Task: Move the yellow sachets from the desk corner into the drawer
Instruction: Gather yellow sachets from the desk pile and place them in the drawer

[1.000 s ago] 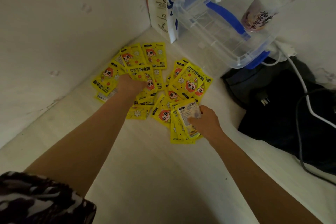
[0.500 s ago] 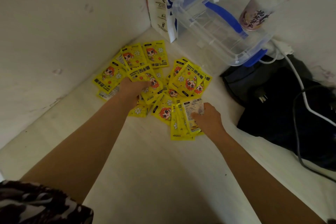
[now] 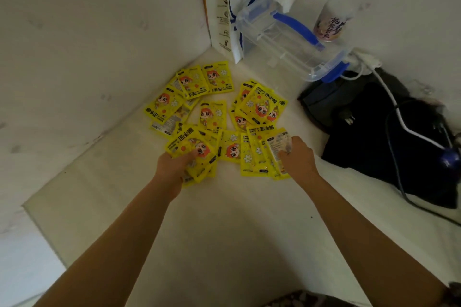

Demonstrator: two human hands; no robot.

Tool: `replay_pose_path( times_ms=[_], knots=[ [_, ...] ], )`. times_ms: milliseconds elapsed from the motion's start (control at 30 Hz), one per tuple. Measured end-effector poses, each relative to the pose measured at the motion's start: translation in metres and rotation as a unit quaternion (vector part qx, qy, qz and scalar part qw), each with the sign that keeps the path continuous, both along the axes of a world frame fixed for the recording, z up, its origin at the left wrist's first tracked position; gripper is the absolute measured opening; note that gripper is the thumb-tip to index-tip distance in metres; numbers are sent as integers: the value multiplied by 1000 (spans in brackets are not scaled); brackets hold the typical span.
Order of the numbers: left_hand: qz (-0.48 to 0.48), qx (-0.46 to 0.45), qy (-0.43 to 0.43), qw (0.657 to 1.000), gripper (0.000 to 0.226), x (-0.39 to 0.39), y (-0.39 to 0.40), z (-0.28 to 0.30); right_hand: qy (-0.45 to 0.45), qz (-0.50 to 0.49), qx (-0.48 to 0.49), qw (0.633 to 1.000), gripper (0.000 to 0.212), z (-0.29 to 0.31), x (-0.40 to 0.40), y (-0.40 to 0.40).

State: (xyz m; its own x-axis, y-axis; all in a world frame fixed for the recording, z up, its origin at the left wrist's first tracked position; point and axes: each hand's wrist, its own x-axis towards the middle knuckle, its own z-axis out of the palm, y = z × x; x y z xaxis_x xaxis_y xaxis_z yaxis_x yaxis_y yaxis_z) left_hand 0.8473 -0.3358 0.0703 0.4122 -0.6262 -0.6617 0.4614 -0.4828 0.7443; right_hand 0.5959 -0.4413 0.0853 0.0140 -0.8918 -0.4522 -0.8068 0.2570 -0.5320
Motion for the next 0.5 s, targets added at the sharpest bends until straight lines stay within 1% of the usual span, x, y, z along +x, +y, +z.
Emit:
replay_pose_path(
  times_ms=[100, 233, 367, 500],
  knots=[
    [-5, -14, 27, 1000, 39, -4, 27, 0, -4, -7, -2, 1000, 23, 6, -7, 21],
    [-17, -2, 30, 999, 35, -14, 59, 2, -9, -31, -12, 999, 24, 14, -12, 60],
    [-65, -10, 25, 998, 25, -26, 93, 8, -45, -77, -26, 996, 26, 25, -12, 114],
    [-133, -10, 24, 991, 27, -36, 129, 9, -72, -125, -40, 989, 27, 33, -13, 177]
  ],
)
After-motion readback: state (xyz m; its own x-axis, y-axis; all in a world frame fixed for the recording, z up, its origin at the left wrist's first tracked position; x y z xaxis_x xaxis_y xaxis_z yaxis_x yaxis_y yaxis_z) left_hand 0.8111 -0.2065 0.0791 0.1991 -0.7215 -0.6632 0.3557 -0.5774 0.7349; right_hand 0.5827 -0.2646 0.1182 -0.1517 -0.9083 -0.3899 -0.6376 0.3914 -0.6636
